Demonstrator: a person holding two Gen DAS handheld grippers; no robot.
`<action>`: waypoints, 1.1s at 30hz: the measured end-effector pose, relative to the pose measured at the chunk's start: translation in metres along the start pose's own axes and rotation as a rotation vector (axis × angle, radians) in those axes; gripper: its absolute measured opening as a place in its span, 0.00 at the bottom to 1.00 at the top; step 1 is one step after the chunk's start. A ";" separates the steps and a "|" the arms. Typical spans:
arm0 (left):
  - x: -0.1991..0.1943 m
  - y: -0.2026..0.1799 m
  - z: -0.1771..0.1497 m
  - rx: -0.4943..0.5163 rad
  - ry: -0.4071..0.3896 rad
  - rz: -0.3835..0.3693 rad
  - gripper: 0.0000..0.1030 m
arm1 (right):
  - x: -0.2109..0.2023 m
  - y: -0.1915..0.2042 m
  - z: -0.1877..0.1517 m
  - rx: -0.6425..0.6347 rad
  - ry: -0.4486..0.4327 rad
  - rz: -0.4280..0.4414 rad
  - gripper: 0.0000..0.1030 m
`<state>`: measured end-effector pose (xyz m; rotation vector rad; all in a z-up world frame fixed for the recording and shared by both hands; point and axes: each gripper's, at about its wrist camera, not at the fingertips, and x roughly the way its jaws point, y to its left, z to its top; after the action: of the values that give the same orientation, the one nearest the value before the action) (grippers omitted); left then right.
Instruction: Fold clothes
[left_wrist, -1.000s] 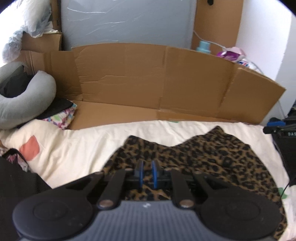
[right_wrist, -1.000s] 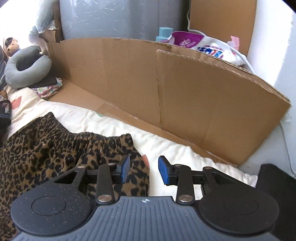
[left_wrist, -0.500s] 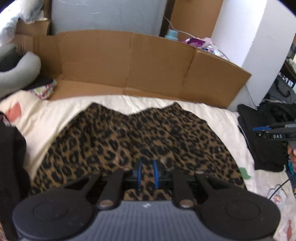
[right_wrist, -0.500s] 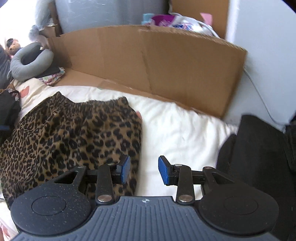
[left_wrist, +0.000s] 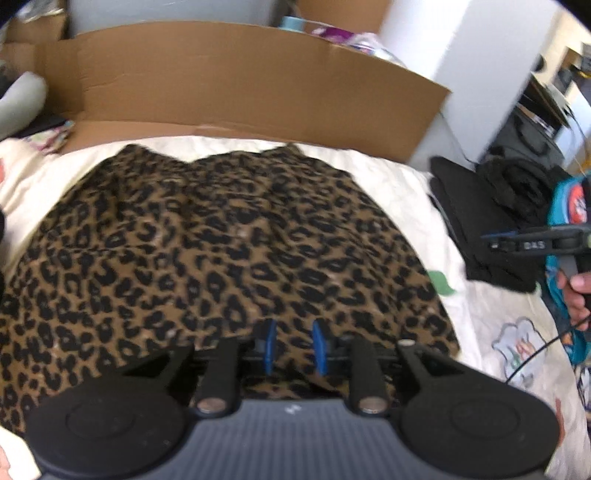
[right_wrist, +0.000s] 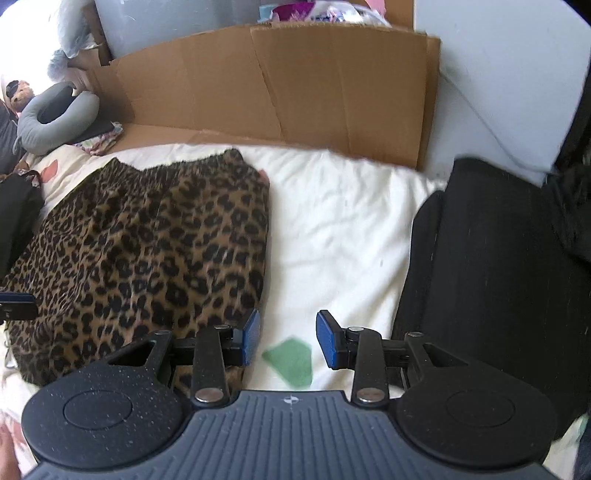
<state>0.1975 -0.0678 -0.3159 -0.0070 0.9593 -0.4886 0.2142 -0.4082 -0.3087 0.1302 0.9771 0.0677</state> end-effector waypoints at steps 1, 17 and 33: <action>0.001 -0.006 -0.001 0.019 0.000 -0.006 0.23 | 0.000 0.000 -0.005 0.008 0.009 0.007 0.40; 0.003 -0.019 -0.009 0.049 0.015 -0.056 0.34 | 0.052 0.018 -0.055 0.144 0.199 0.122 0.16; -0.004 0.009 -0.009 -0.037 -0.001 -0.019 0.34 | 0.015 0.079 -0.008 0.063 0.066 0.289 0.00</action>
<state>0.1920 -0.0560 -0.3202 -0.0498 0.9684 -0.4881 0.2160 -0.3276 -0.3139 0.3287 1.0208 0.3077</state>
